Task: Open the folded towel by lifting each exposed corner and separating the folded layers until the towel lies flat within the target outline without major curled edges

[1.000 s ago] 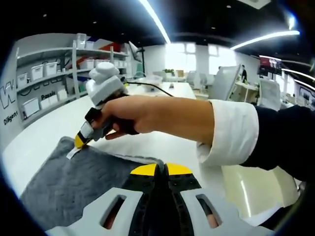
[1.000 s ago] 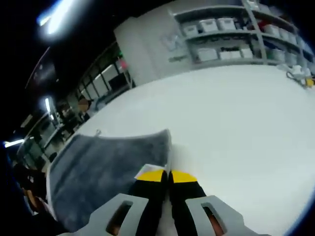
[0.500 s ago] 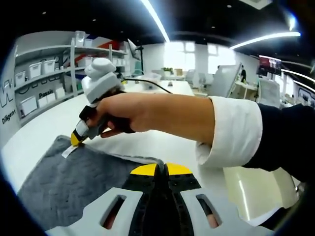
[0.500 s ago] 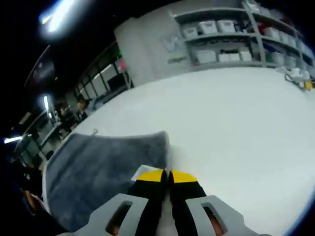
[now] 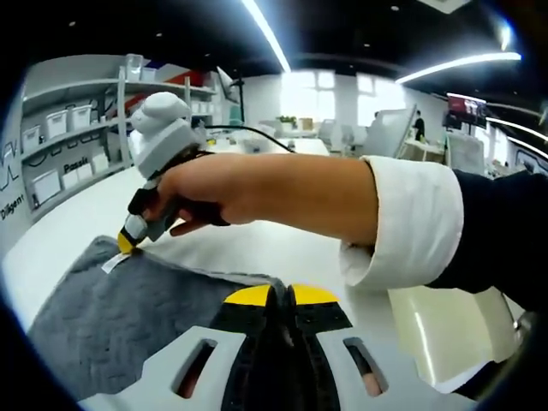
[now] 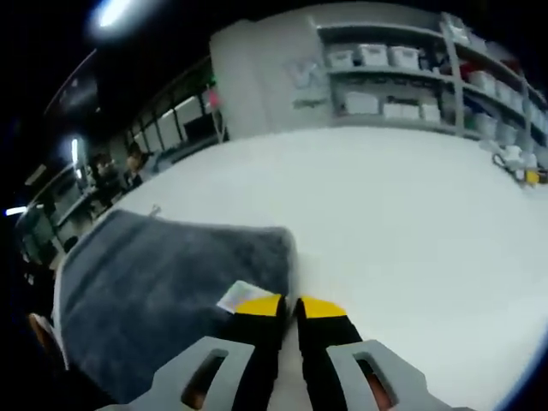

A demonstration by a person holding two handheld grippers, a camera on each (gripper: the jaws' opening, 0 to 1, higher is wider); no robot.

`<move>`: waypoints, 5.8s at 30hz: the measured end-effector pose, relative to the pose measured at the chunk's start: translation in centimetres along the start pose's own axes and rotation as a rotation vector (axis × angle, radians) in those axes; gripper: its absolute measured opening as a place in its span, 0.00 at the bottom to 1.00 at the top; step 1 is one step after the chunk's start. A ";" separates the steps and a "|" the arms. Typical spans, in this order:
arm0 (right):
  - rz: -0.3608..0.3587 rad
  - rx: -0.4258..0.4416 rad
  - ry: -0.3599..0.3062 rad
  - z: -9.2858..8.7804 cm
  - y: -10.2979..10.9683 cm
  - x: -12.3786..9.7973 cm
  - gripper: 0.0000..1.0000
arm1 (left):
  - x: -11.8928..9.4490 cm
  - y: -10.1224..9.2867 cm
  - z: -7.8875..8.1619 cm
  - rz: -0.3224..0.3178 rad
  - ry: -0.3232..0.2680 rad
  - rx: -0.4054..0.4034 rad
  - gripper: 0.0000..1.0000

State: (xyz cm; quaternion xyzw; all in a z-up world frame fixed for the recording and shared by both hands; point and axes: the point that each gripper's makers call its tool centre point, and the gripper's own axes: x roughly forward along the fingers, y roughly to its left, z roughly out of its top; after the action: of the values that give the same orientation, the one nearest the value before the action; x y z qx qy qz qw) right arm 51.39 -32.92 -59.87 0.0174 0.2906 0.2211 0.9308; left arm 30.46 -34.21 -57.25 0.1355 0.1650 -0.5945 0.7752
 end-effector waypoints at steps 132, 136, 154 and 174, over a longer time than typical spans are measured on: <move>-0.006 -0.311 -0.379 4.9 13.7 -7.6 0.15 | -22.8 12.6 -3.8 0.302 -0.212 -0.141 0.31; 0.000 -0.348 -0.386 4.5 15.1 -7.7 0.20 | -24.9 13.2 -4.3 0.333 -0.236 -0.148 0.35; 0.065 -0.479 -0.471 3.9 19.3 -8.1 0.61 | -35.0 16.2 -6.6 0.478 -0.353 -0.157 0.65; 0.107 -0.390 -0.552 2.5 22.5 -9.8 0.99 | -44.2 17.8 -11.4 0.623 -0.386 -0.243 0.97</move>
State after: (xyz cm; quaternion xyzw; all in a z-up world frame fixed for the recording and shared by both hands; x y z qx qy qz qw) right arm 36.51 -16.52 -48.93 -0.0864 -0.0211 0.3080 0.9472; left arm 36.05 13.73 -48.93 -0.0281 0.0360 -0.3214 0.9458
